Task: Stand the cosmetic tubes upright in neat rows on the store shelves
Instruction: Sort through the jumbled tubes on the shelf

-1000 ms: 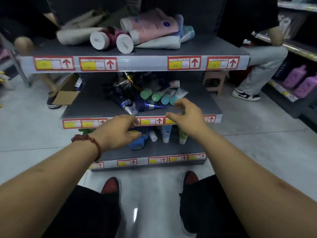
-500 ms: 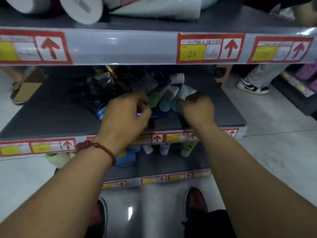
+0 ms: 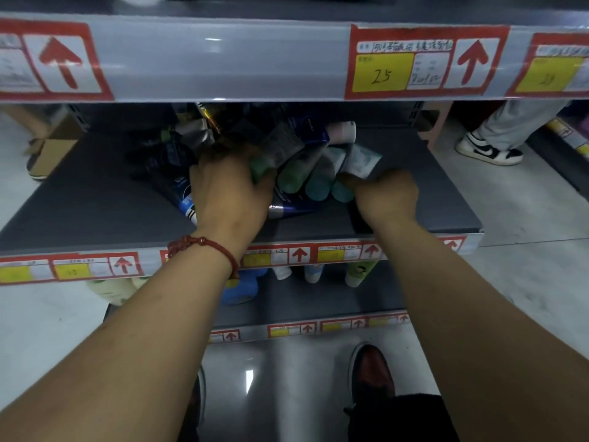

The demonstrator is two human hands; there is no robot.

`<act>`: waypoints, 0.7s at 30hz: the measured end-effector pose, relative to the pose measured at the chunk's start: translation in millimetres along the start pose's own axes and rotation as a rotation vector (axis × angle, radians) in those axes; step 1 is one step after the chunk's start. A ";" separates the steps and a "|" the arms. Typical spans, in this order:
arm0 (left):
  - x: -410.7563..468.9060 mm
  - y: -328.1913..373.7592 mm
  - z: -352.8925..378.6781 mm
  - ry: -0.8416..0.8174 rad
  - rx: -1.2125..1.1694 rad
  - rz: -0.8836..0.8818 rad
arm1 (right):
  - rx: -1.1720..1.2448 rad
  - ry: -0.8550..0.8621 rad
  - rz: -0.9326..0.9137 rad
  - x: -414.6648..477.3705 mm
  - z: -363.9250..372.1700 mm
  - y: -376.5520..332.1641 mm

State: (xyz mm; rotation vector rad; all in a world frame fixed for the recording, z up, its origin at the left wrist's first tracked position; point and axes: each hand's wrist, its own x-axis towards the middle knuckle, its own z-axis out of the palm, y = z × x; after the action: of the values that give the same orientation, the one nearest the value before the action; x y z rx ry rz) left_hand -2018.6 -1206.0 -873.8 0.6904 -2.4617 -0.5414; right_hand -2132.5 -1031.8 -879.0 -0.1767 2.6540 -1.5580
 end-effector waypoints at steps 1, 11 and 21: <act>-0.6 1.1 -0.6 0.011 -0.084 -0.011 | 0.012 0.009 0.027 1.0 -2.0 -0.4; -9.6 22.1 -14.8 0.097 -0.601 -0.328 | -0.042 -0.014 0.103 5.5 -21.5 2.1; -10.3 32.9 -37.3 -0.171 -1.311 -0.588 | -0.034 -0.010 0.188 -0.2 3.0 -8.0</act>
State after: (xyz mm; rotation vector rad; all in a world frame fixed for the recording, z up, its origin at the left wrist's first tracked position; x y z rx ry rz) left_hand -2001.4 -1182.8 -832.0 0.7275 -1.4171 -2.1681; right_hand -2131.5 -1038.3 -873.5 0.0612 2.6036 -1.4512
